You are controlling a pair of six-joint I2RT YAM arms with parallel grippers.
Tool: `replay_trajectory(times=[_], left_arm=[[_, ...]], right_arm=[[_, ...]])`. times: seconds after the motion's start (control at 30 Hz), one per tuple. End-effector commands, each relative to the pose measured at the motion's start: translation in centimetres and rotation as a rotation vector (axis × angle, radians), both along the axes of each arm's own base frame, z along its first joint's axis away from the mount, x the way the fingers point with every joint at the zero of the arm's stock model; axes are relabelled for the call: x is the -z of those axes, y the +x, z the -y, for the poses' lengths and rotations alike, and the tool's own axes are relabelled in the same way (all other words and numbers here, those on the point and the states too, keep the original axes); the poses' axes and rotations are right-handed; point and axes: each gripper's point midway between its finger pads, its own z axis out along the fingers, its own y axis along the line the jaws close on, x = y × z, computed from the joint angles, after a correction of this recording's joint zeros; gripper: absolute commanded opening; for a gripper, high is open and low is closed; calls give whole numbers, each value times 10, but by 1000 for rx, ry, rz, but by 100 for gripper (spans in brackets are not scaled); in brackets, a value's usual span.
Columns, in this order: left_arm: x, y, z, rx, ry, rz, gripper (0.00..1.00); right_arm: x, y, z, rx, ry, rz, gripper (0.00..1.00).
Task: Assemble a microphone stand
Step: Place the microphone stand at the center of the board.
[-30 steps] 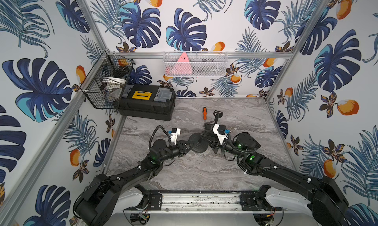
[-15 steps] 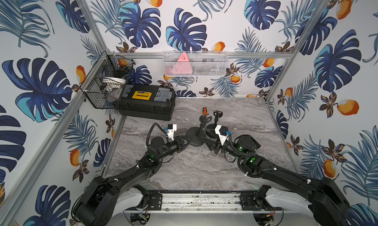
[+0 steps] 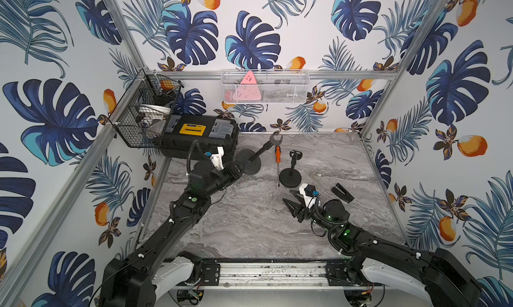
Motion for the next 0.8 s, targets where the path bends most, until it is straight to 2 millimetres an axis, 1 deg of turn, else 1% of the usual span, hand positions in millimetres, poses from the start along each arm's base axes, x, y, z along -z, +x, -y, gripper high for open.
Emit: replay_trajectory(times=[0.0, 0.1, 0.2, 0.3, 0.4, 0.53, 0.7, 0.77], left_arm=[[-12, 4, -19, -68, 176, 31, 0], [-34, 9, -26, -90, 221, 45, 0], [-51, 10, -30, -105, 239, 63, 0], [-62, 9, -33, -117, 252, 78, 0], [-66, 8, -34, -120, 251, 84, 0], [-57, 11, -31, -103, 234, 61, 0], [-35, 17, -24, -23, 130, 11, 0], [-22, 19, -27, -3, 69, -20, 0]], right_arm=[[-6, 1, 4, 24, 59, 11, 53], [0, -2, 7, 25, 62, 5, 53], [2, -5, 11, 28, 68, 3, 53], [1, -7, 13, 28, 64, 5, 53], [-1, -9, 13, 21, 63, 4, 53], [-1, -10, 13, 19, 62, -4, 53], [8, -11, 12, 13, 69, -40, 53], [15, -12, 12, 11, 63, -62, 53]])
